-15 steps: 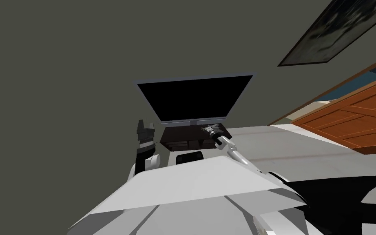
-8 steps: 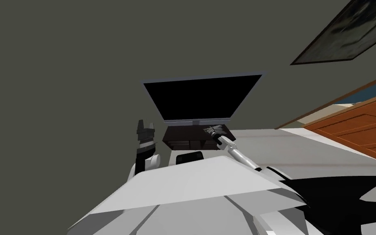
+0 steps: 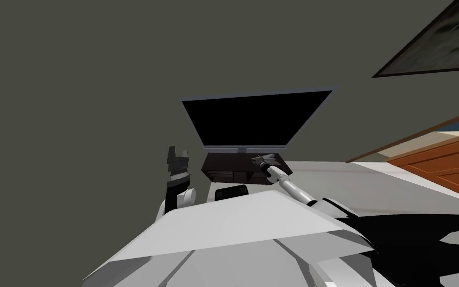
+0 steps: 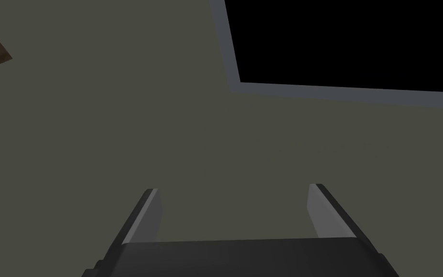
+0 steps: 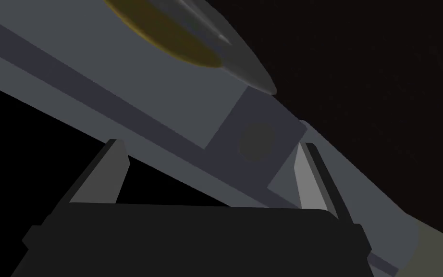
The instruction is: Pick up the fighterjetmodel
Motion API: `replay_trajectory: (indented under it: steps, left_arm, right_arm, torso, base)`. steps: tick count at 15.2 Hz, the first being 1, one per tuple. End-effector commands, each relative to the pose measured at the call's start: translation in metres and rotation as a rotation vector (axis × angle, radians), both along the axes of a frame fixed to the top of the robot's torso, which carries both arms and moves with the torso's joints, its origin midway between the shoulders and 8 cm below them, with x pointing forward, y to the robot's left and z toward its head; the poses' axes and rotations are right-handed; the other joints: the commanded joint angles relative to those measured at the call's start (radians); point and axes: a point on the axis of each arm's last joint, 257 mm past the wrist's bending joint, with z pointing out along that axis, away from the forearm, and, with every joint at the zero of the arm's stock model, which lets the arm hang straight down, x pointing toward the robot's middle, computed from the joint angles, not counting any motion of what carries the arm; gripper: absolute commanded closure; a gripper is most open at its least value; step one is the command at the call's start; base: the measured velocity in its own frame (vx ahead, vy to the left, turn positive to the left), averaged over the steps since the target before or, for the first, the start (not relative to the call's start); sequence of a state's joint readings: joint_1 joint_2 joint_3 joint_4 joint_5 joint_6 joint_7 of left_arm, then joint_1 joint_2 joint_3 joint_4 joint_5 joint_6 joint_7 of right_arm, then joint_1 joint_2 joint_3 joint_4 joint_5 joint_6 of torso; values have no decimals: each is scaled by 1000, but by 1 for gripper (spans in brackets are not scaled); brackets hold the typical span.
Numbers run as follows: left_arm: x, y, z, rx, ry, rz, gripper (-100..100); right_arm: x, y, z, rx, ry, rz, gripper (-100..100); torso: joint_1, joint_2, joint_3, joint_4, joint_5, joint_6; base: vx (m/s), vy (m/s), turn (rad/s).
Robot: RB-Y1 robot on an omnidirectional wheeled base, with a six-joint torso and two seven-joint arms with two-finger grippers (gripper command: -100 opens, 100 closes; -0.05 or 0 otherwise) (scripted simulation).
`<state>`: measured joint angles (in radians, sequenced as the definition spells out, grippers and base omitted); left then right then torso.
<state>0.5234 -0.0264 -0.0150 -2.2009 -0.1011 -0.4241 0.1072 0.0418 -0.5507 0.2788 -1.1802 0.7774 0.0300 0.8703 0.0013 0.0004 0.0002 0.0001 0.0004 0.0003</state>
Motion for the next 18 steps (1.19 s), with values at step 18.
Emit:
replay_trajectory:
  steps: [18]
  left_arm:
    - [0,0,0,0,0,0,0]
  right_arm:
    - [-28,-113,-45,-573,227,95,-100]
  torso:
    - [0,0,0,0,0,0]
  base:
    - [2,19,90]
